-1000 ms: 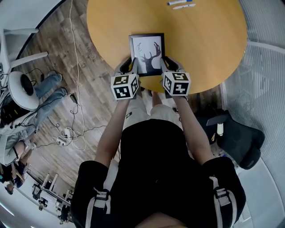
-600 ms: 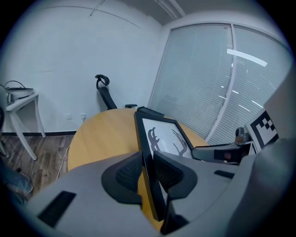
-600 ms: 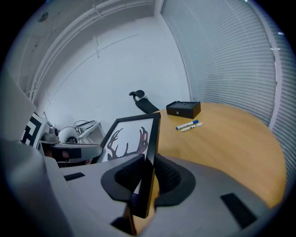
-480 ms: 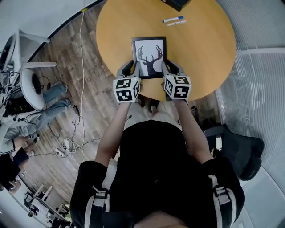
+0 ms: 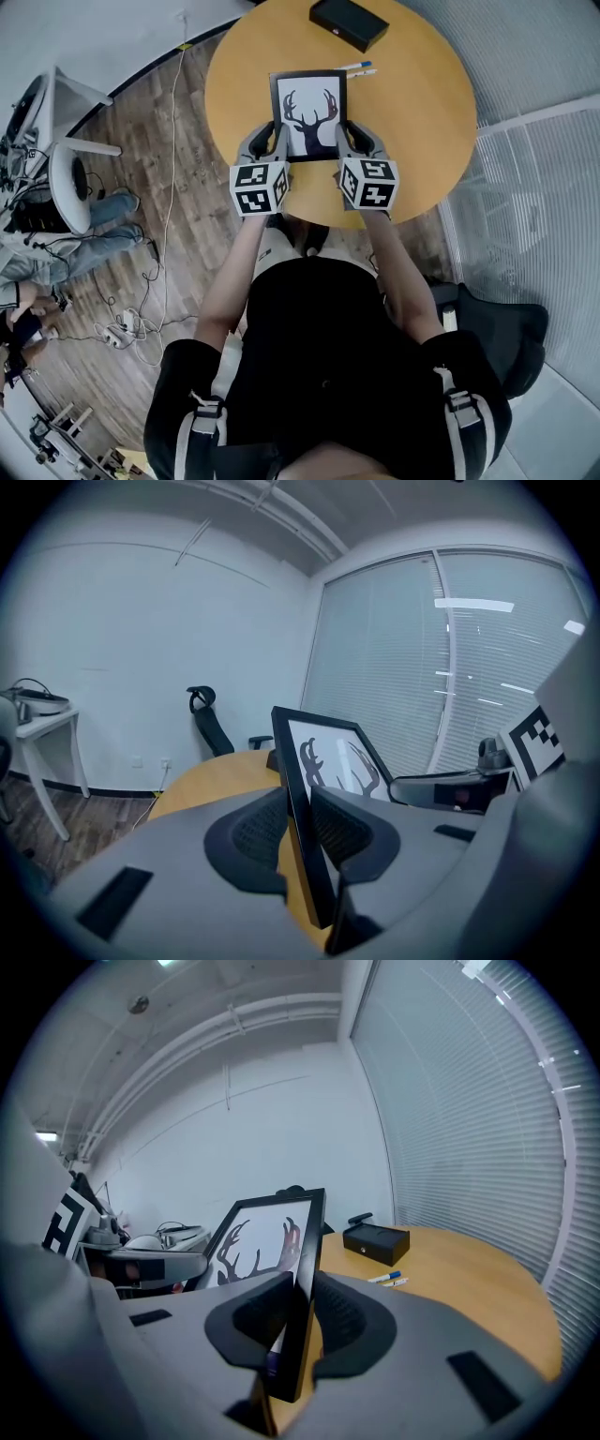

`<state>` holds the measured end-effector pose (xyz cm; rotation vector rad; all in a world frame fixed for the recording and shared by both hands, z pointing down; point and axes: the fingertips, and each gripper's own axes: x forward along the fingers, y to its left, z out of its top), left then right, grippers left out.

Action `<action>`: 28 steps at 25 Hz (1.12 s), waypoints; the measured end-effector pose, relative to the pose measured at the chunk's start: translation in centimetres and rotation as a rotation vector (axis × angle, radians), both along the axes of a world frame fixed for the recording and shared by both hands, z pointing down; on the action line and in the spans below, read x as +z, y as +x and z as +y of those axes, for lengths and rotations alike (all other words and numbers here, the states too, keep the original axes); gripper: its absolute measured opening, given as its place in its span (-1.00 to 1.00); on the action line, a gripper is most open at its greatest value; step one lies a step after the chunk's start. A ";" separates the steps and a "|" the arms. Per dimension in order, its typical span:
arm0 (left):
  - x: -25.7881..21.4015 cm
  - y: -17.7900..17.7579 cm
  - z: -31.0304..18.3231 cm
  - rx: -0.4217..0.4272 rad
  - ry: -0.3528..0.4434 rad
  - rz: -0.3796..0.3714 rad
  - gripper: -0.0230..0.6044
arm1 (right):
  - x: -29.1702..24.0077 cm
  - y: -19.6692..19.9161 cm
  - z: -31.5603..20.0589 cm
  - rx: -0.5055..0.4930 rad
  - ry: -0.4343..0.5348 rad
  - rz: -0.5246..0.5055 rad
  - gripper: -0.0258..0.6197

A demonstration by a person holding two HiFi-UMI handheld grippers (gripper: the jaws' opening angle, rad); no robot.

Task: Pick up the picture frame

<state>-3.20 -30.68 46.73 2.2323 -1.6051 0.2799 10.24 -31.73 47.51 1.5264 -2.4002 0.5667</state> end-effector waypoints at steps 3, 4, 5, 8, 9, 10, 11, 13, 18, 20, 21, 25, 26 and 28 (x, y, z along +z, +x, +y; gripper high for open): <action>-2.5 0.1 -0.1 0.000 0.053 -0.011 -0.64 | -2.3 0.1 -0.2 0.006 0.046 -0.013 -0.66; -3.3 0.0 -0.2 0.002 0.069 -0.013 -0.64 | -3.1 0.0 -0.3 0.007 0.062 -0.017 -0.66; -4.1 0.0 -0.2 0.003 0.085 -0.013 -0.64 | -4.0 0.0 -0.4 0.006 0.079 -0.020 -0.66; -6.7 -0.3 -0.8 0.005 0.128 -0.011 -0.64 | -6.6 -0.3 -1.0 0.001 0.126 -0.030 -0.66; -7.5 -0.4 -1.0 0.005 0.141 -0.006 -0.64 | -7.4 -0.4 -1.2 0.000 0.141 -0.034 -0.66; -8.2 -0.5 -1.1 0.004 0.150 0.000 -0.64 | -8.1 -0.4 -1.3 -0.001 0.155 -0.037 -0.66; -8.9 -0.5 -1.1 0.004 0.158 0.006 -0.64 | -8.8 -0.5 -1.3 -0.002 0.169 -0.041 -0.66; -10.4 -0.5 -1.0 0.007 0.183 0.006 -0.64 | -10.3 -0.5 -1.2 -0.004 0.201 -0.051 -0.66; -13.4 -0.3 -1.1 0.024 0.255 -0.007 -0.64 | -13.3 -0.2 -1.1 0.000 0.270 -0.059 -0.66; -13.8 -0.4 -0.9 0.028 0.265 0.000 -0.64 | -14.0 -0.3 -0.8 -0.003 0.283 -0.053 -0.66; -13.9 -0.4 -0.8 0.028 0.268 0.002 -0.64 | -14.2 -0.3 -0.7 -0.006 0.288 -0.050 -0.66; -14.1 -0.6 -0.6 0.030 0.276 -0.006 -0.64 | -14.5 -0.5 -0.5 -0.005 0.309 -0.047 -0.66; -14.1 -0.6 -0.6 0.029 0.277 -0.009 -0.64 | -14.5 -0.5 -0.5 -0.005 0.311 -0.050 -0.66; -14.1 -0.7 -0.6 0.029 0.275 -0.015 -0.64 | -14.4 -0.6 -0.4 -0.005 0.307 -0.055 -0.66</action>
